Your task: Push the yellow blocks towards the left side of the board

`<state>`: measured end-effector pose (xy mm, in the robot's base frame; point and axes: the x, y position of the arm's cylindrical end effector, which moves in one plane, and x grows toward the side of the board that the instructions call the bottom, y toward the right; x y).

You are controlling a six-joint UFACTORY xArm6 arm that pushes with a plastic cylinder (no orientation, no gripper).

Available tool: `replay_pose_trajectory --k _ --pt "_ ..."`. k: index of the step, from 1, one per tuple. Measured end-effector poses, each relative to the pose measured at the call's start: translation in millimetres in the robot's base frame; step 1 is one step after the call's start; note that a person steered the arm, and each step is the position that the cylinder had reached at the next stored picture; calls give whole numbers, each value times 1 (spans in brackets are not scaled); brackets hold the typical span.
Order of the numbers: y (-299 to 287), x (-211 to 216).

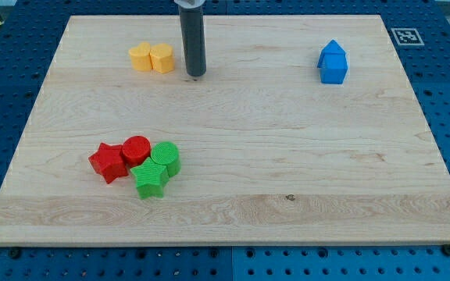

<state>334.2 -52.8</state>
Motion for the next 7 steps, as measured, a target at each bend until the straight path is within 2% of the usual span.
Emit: replay_pose_trajectory --k 2,7 --pt "0 -14" --pt "-68 -28"
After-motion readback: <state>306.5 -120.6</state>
